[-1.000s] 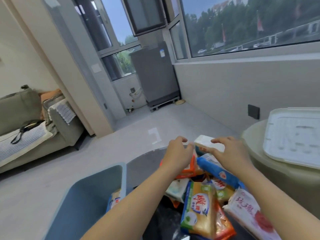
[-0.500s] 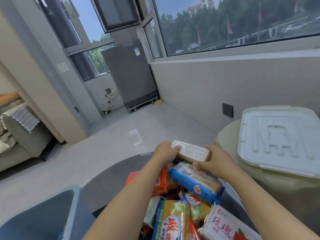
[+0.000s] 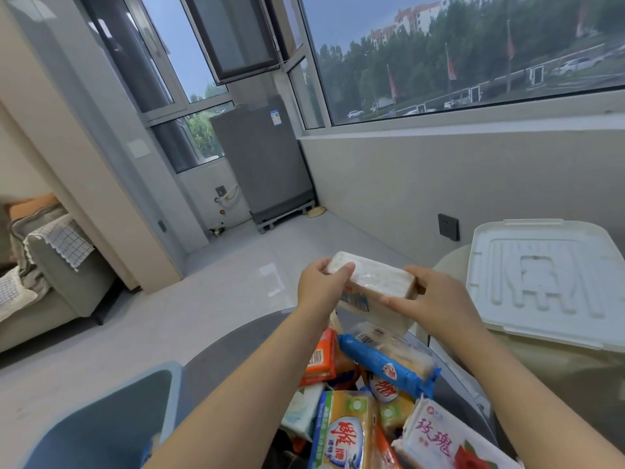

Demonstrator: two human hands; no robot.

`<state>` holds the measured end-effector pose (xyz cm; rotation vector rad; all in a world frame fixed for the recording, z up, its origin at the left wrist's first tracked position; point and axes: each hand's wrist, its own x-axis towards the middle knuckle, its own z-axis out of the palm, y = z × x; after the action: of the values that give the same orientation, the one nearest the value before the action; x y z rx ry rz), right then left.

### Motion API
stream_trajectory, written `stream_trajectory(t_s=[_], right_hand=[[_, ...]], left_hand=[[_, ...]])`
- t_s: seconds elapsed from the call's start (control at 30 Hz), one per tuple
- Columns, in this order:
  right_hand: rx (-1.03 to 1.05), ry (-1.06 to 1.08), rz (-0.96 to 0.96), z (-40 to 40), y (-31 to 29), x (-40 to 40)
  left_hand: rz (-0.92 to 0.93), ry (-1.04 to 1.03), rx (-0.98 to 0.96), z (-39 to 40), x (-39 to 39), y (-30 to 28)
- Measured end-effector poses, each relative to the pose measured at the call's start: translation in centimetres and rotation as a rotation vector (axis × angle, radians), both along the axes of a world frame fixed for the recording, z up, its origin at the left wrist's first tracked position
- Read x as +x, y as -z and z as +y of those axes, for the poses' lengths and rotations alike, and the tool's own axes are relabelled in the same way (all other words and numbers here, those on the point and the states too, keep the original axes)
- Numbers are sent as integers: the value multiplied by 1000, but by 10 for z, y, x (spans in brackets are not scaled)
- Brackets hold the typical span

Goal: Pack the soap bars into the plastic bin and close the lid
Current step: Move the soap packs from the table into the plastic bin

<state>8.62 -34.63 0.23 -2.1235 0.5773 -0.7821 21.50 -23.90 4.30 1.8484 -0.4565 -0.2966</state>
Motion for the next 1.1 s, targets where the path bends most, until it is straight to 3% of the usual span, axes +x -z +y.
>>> stream_trajectory(t_s=[0.2, 0.4, 0.63, 0.87, 1.1], right_hand=[[-58, -45, -124, 59, -31, -14], [-39, -155, -210, 142, -49, -27], [-128, -250, -383, 238, -62, -35], [-319, -385, -383, 280, -62, -30], [-167, -532, -393, 295, -51, -19]], left_hand=[[-7, -106, -54, 50, -24, -35], [169, -292, 18, 128, -39, -60], [281, -435, -128, 208, -55, -88], [335, -568, -251, 265, -61, -83], [308, -613, -332, 290, -58, -78]])
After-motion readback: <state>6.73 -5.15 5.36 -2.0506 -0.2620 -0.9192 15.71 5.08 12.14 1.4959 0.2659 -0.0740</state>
